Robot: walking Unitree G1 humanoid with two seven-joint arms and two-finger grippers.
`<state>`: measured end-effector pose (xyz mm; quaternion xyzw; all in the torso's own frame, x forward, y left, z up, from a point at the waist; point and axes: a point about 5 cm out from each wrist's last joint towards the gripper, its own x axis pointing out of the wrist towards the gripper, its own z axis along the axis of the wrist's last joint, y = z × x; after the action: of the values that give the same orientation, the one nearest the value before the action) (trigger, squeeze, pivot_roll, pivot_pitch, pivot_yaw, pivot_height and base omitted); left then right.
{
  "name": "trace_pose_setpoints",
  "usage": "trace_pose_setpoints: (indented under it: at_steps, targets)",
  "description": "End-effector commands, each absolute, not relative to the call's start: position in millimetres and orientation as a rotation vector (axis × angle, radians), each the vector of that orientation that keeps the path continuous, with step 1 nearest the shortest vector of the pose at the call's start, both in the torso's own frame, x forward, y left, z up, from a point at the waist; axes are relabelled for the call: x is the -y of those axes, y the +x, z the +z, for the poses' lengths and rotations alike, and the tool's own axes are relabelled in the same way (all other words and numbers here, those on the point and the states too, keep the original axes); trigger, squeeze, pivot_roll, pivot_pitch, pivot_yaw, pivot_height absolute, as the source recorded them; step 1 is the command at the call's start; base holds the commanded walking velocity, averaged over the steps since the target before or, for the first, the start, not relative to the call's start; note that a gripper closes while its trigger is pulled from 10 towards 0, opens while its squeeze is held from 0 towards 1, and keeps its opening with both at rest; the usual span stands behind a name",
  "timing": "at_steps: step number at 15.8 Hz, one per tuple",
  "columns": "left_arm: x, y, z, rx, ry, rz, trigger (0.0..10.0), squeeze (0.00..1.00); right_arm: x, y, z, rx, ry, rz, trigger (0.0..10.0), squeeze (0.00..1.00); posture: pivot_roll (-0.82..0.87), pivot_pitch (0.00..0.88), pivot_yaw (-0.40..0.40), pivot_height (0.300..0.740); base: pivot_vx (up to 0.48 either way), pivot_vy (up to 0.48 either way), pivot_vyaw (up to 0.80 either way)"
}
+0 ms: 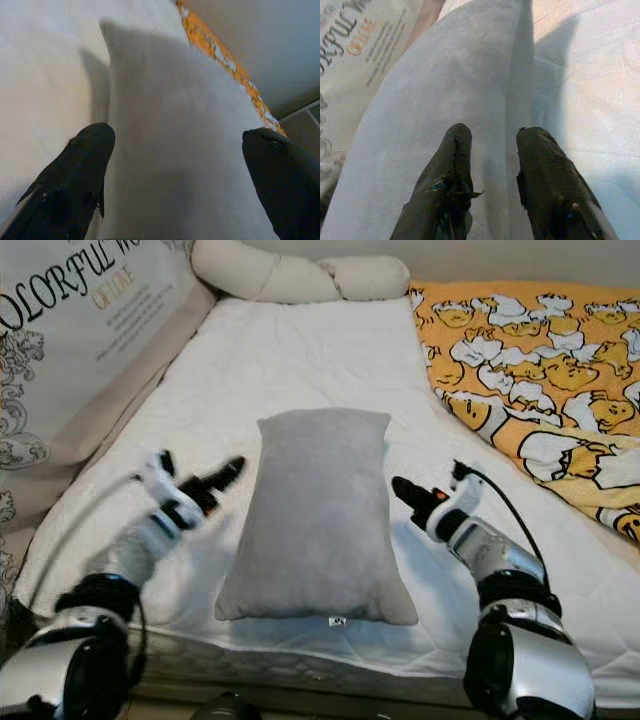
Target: Clean up the room
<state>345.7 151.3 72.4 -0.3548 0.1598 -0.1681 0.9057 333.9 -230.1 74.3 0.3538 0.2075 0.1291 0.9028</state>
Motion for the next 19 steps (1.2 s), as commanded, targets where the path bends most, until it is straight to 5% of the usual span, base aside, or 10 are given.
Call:
trace_pose_setpoints:
  at_steps: [1,6,10,11,12,13,14,15,16,19]
  targets:
    - [-149.3,345.9,70.9,-0.339,-0.782,-0.342,10.0,1.00,234.9,328.3,70.0,-0.420,0.798,0.254,10.0,1.00,-0.02,0.000,0.095,0.740,0.000,0.000,0.00]
    - [-127.7,337.2,55.6,-0.364,-1.026,-0.354,10.0,1.00,205.9,319.5,55.3,-0.449,0.895,0.397,10.0,1.00,-0.04,0.000,0.129,0.740,0.000,0.000,0.00]
    - [-85.4,319.4,36.4,-0.518,-0.984,-0.453,10.0,1.00,178.8,316.1,51.4,-0.491,0.911,0.527,10.0,1.00,-0.05,0.000,0.133,0.740,0.000,0.000,0.00]
    - [-80.2,316.8,33.7,-0.543,-0.964,-0.465,4.1,1.00,178.0,314.7,47.9,-0.518,0.879,0.520,10.0,1.00,-0.04,0.000,0.131,0.740,0.000,0.000,0.00]
    - [-77.9,315.5,32.3,-0.557,-0.943,-0.474,0.0,0.01,177.8,313.4,45.3,-0.537,0.853,0.518,10.0,1.00,-0.04,0.000,0.127,0.740,0.000,0.000,0.00]
    - [-77.1,315.1,32.1,-0.559,-0.936,-0.481,0.0,0.01,177.6,312.9,44.8,-0.542,0.843,0.523,10.0,1.00,-0.04,0.000,0.127,0.740,0.000,0.000,0.00]
    - [-78.1,314.8,31.4,-0.559,-0.916,-0.485,0.0,0.00,176.6,312.4,44.4,-0.545,0.831,0.532,4.7,1.00,-0.04,0.000,0.123,0.740,0.000,0.000,0.00]
    - [-79.3,314.8,31.0,-0.560,-0.907,-0.484,0.0,0.00,176.1,312.8,44.2,-0.548,0.821,0.529,3.6,1.00,-0.04,0.000,0.123,0.740,0.000,0.000,0.00]
    - [-81.9,314.3,29.5,-0.574,-0.874,-0.484,0.0,0.00,175.1,314.1,44.3,-0.548,0.801,0.522,0.0,0.00,-0.03,0.000,0.120,0.740,0.000,0.000,0.00]
    - [-85.2,314.0,28.4,-0.584,-0.798,-0.496,0.0,0.00,173.1,318.0,45.6,-0.543,0.775,0.501,0.0,0.00,-0.02,0.000,0.107,0.740,0.000,0.000,0.00]
